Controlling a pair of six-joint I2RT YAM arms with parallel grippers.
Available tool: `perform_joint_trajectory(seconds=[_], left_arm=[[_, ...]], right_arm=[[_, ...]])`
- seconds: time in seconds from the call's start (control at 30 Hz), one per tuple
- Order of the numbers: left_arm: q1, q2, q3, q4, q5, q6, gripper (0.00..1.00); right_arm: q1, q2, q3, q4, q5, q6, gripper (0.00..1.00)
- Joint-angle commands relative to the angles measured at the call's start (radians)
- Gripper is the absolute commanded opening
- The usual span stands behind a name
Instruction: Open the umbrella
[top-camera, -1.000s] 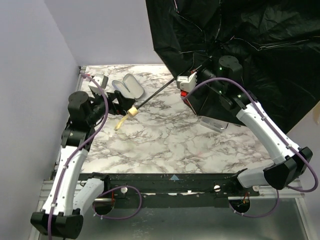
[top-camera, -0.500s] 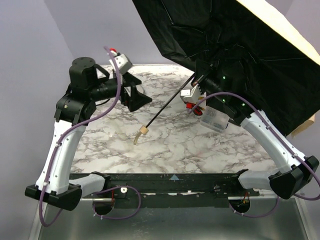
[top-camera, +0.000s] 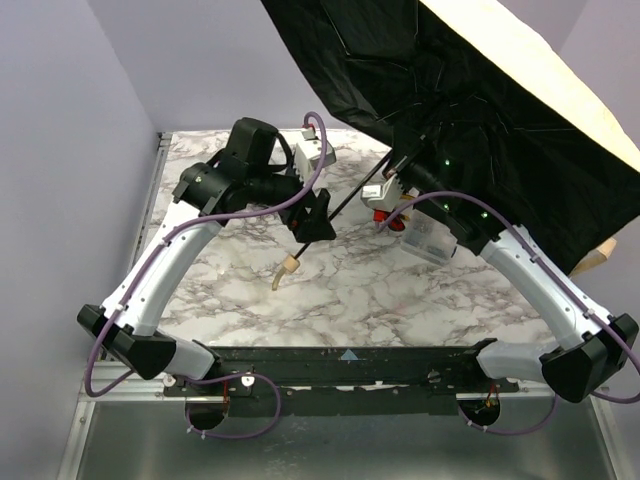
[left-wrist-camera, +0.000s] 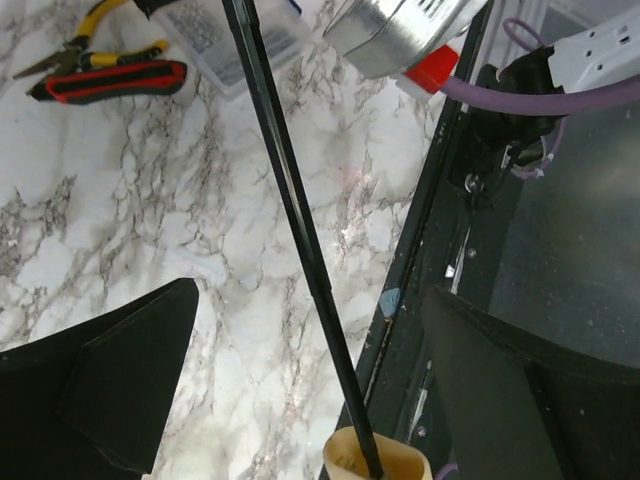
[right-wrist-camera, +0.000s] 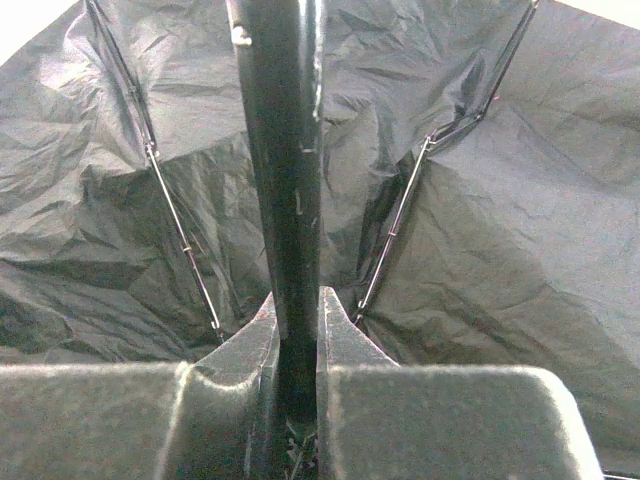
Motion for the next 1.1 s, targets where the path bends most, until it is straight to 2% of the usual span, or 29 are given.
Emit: perform_joint_trajectory(seconds=[0.0,0.17,0.3,0.37,0.53,0.7,0.87,1.07], left_arm=[[-0.041,0.015,-0.019,-0.052,-0.1,-0.028,0.89],[-0.048,-0.033,-0.096,-0.126,-0.077,-0.013,0.66],[-0.047,-0.068,-0.164,-0.186,-0.086,0.025,0.33],[-0.047,-0.07,-0.176,-0.216,-0.093,0.042,0.24],[-0.047,-0.106,-0.226,-0.238,-0.054,0.07,0.14],[-0.048,-0.143,-0.286,-0.254,-0.009,0.087,0.11],[-0.048,-0.176,-0.328,-0.254,0.001,0.086,0.09],[-0.03,-0.21,-0.384,-0.233,0.011,0.074,0.0]], right_arm=[[0.005,-0.047,0.005,0.082,0.075,-0.007,0.01],[0.005,-0.066,-0.012,0.088,0.143,0.013,0.01],[0.004,-0.074,-0.036,0.114,0.198,0.017,0.01],[0.003,-0.072,-0.035,0.116,0.225,0.028,0.03],[-0.001,-0.063,-0.042,0.163,0.278,0.062,0.16],[-0.031,-0.045,-0.071,0.245,0.303,0.062,0.17],[-0.056,-0.018,-0.056,0.293,0.309,0.061,0.26],[-0.074,0.001,-0.025,0.304,0.306,0.055,0.29]])
